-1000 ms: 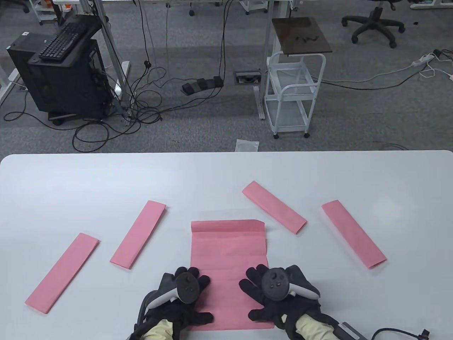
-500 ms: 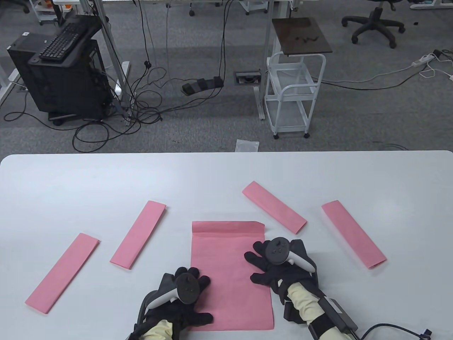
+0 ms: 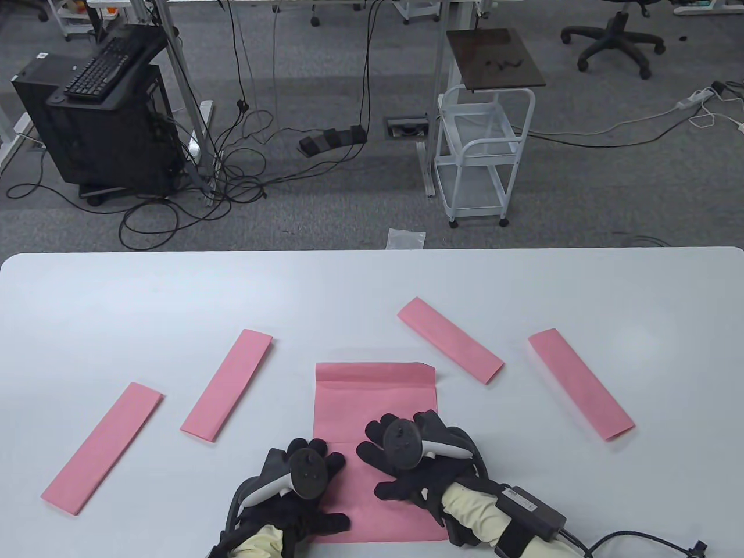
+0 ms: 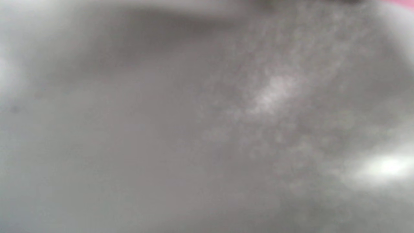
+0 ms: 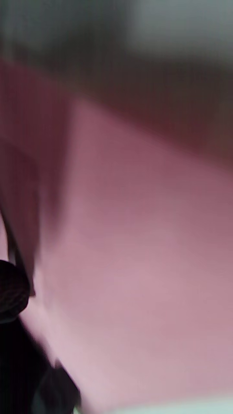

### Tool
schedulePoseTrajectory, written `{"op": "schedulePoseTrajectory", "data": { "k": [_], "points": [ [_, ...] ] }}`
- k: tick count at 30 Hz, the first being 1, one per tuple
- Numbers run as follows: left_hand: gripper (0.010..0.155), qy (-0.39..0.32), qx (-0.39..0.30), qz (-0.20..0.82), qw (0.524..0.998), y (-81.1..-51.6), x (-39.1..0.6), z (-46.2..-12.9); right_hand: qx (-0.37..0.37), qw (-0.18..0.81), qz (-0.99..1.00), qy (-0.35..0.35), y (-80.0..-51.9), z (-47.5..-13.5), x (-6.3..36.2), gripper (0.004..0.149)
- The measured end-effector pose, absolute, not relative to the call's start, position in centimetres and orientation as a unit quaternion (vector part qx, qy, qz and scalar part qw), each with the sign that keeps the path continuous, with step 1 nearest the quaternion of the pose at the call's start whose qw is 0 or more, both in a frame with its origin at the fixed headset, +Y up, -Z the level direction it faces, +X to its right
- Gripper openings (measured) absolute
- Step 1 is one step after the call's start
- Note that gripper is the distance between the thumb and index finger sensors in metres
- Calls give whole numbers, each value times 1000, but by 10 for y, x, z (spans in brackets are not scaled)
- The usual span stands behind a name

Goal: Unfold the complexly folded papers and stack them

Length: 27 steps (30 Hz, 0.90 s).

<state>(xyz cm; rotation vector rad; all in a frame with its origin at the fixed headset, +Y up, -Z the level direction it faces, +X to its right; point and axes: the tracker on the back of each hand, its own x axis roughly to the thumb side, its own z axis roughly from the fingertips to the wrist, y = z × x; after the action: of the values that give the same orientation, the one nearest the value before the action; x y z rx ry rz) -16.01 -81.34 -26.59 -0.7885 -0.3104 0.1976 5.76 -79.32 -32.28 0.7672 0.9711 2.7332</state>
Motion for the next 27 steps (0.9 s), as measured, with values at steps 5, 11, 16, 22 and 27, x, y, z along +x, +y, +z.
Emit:
{"op": "schedulePoseTrajectory", "data": {
  "k": [5, 11, 16, 22, 27],
  "points": [
    [98, -152, -382, 95, 906, -813, -160, -266, 168, 123, 919, 335, -796, -371, 72, 59],
    [98, -153, -382, 95, 906, -814, -160, -266, 49, 200, 927, 313, -799, -418, 98, 57],
    [98, -153, -382, 94, 906, -814, -160, -266, 30, 224, 927, 300, -801, -424, 102, 58],
    [97, -152, -382, 94, 907, -814, -160, -266, 65, 270, 923, 265, -789, -413, 99, 63],
    [97, -152, -382, 95, 907, -814, -160, -266, 145, 242, 927, 246, -768, -363, 101, 67]
  ]
}}
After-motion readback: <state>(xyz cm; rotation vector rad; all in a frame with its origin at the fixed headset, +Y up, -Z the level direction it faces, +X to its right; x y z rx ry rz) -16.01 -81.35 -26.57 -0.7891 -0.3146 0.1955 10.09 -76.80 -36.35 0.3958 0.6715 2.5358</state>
